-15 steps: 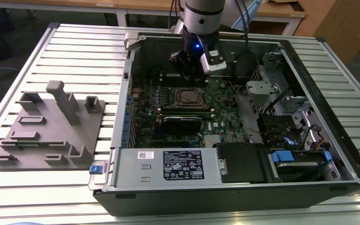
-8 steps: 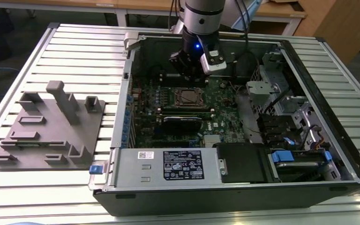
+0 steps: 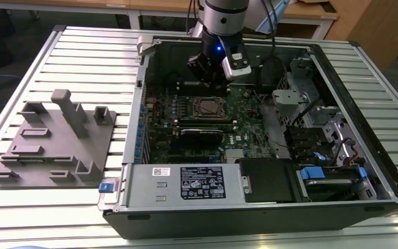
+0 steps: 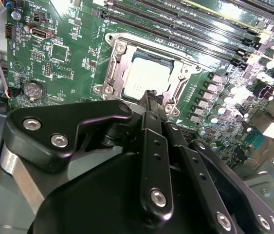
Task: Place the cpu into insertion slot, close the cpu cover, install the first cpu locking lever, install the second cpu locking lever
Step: 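Install the second cpu locking lever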
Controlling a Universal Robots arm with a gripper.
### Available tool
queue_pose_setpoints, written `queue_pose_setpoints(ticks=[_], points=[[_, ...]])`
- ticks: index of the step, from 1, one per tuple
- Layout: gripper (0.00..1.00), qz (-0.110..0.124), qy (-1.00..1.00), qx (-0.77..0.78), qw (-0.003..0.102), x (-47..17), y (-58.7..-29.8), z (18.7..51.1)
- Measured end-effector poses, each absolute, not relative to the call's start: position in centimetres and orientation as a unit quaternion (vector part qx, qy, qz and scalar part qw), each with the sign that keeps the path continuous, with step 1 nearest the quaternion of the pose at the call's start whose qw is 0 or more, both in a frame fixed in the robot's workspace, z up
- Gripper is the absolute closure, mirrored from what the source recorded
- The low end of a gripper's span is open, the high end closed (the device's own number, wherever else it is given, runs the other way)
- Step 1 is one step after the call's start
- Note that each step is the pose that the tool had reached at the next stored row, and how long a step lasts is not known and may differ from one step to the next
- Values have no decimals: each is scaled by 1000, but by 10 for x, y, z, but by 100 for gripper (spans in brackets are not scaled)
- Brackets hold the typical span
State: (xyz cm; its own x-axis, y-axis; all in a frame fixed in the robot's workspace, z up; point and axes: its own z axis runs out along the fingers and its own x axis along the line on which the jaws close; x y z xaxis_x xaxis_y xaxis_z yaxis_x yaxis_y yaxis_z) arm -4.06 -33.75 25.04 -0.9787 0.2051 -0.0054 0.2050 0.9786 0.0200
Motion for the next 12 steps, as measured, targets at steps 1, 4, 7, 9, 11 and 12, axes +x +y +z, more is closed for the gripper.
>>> queue_pose_setpoints(ticks=[1, 4, 7, 9, 11, 12], points=[[90, 10, 995, 103, 4, -41, -337, 250], [90, 10, 995, 103, 4, -41, -337, 251], [90, 10, 995, 103, 4, -41, -338, 250], [90, 10, 995, 103, 4, -41, -339, 250], [90, 10, 995, 103, 4, -41, -340, 250], [90, 10, 995, 103, 4, -41, -341, 250]])
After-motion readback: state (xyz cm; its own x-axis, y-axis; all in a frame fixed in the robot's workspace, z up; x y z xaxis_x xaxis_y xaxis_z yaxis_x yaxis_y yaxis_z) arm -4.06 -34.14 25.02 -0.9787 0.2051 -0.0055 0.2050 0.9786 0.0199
